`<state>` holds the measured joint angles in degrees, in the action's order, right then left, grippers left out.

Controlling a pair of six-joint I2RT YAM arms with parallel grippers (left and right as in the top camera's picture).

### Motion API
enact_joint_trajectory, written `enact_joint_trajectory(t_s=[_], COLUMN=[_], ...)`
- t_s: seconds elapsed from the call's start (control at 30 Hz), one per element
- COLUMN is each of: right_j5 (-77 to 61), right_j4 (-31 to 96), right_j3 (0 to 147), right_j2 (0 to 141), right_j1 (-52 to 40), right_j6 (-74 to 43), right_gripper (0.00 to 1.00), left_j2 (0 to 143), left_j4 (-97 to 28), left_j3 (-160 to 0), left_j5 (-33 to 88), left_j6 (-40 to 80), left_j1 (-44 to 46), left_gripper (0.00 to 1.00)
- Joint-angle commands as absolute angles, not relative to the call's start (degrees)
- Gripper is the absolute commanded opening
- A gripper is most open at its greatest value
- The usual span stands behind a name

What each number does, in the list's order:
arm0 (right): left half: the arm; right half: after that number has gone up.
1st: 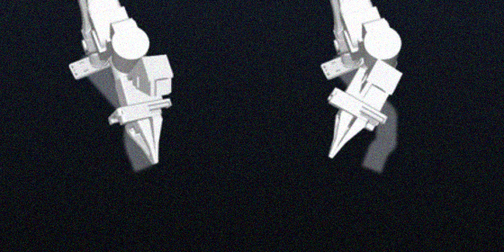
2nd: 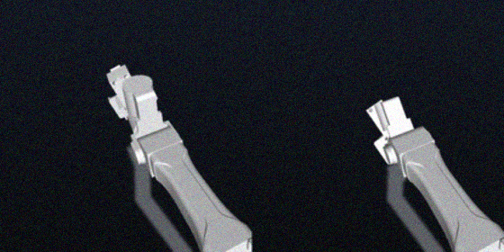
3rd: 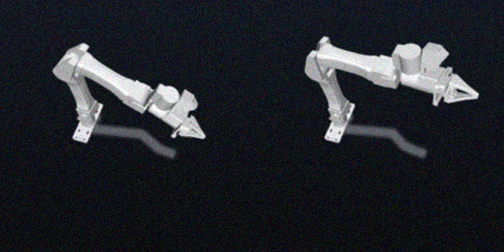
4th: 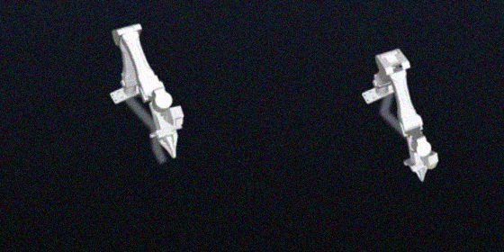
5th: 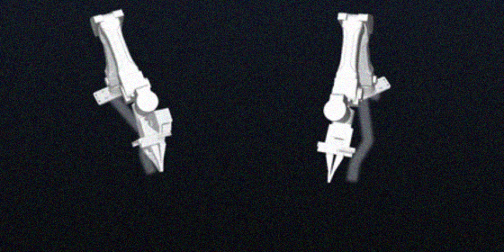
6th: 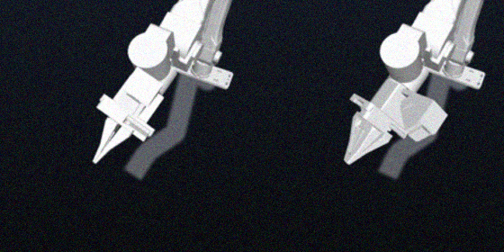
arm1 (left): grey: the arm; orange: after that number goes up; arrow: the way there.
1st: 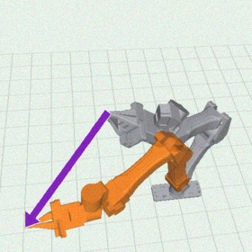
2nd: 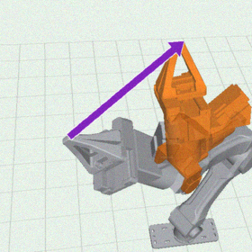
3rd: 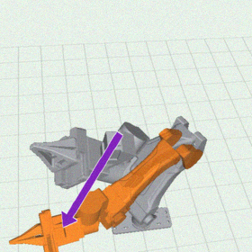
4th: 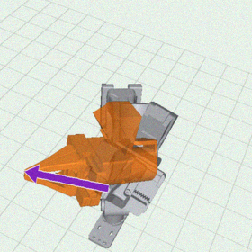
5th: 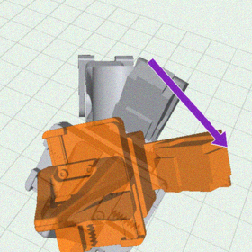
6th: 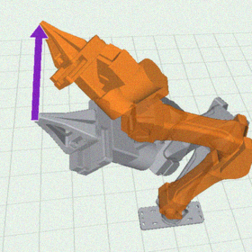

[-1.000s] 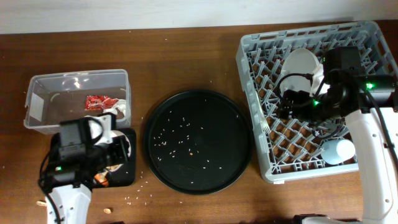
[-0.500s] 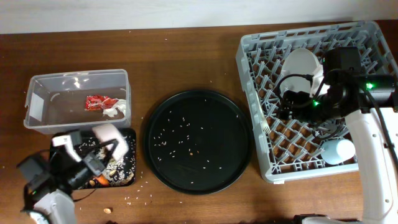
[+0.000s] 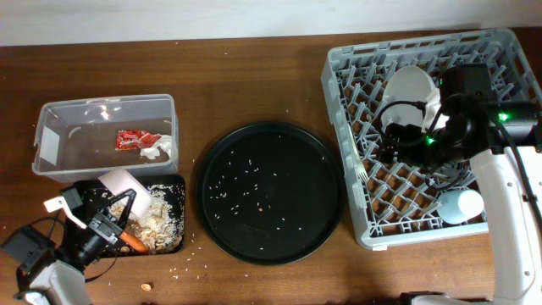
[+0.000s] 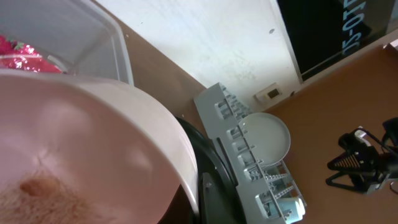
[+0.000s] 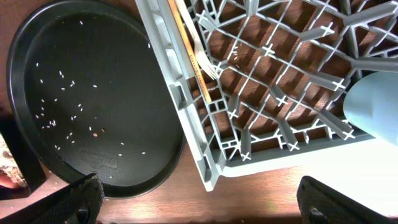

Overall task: Sort waste into correct bins and load items into the dishwasher rack
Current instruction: 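Grasp the pink bowl with the left gripper and tip its food onto the black tray, then carry the emptied pink bowl with the left gripper into the rack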

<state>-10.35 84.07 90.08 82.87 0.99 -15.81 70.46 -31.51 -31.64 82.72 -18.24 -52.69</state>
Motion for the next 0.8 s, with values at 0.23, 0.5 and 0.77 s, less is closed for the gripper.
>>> enact_joint_trajectory(t_s=[0.23, 0.5, 0.77], right_j5=[-9.82, -9.82, -9.82], right_j4=[84.23, 84.23, 84.23], right_j3=[90.21, 90.21, 90.21], right_j2=[81.89, 81.89, 81.89], right_j1=[1.19, 1.19, 1.19], right_j6=[-15.27, -15.27, -15.27], right_gripper=[0.99, 0.99, 0.99], left_j2=[72.31, 72.31, 67.40], left_j4=[-36.51, -34.15, -29.32], left_j3=[-31.81, -31.81, -38.52], left_j5=[83.83, 80.47, 89.06], left_j6=[-19.79, -23.99, -11.51], left_j1=[-53.47, -53.32, -42.81], left_gripper=[0.00, 0.00, 0.00])
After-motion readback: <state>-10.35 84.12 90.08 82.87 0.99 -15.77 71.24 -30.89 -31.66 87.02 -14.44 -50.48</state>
